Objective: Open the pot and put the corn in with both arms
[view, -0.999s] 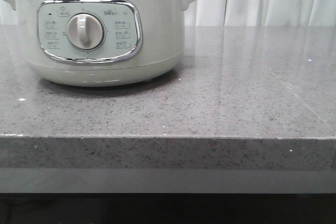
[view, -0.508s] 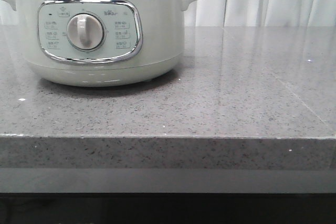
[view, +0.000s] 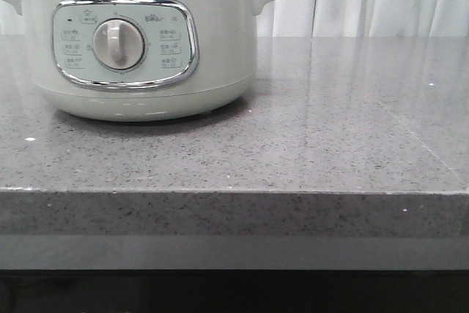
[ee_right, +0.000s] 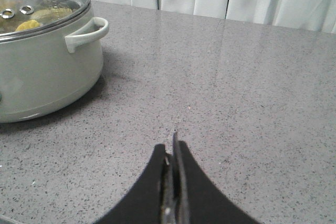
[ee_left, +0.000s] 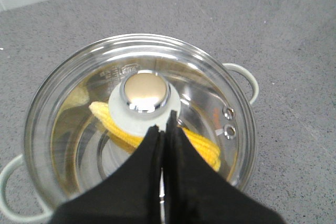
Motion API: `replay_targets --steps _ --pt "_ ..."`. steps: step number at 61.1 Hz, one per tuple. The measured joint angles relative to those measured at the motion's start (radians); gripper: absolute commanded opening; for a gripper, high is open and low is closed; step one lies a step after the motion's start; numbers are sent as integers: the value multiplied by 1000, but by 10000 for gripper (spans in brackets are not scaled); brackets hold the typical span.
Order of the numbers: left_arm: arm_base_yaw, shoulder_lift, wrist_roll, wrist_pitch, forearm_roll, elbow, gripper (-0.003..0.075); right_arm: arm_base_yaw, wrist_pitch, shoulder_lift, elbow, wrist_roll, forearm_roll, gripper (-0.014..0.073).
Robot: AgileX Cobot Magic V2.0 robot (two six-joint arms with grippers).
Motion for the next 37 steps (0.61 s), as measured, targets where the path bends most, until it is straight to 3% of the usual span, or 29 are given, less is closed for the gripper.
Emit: replay_targets --steps 23,37 --pt "0 -548 2 -419 0 697 -18 0 0 0 0 0 0 -68" --pt "0 -880 2 -501 0 992 -18 0 0 0 0 0 0 -68"
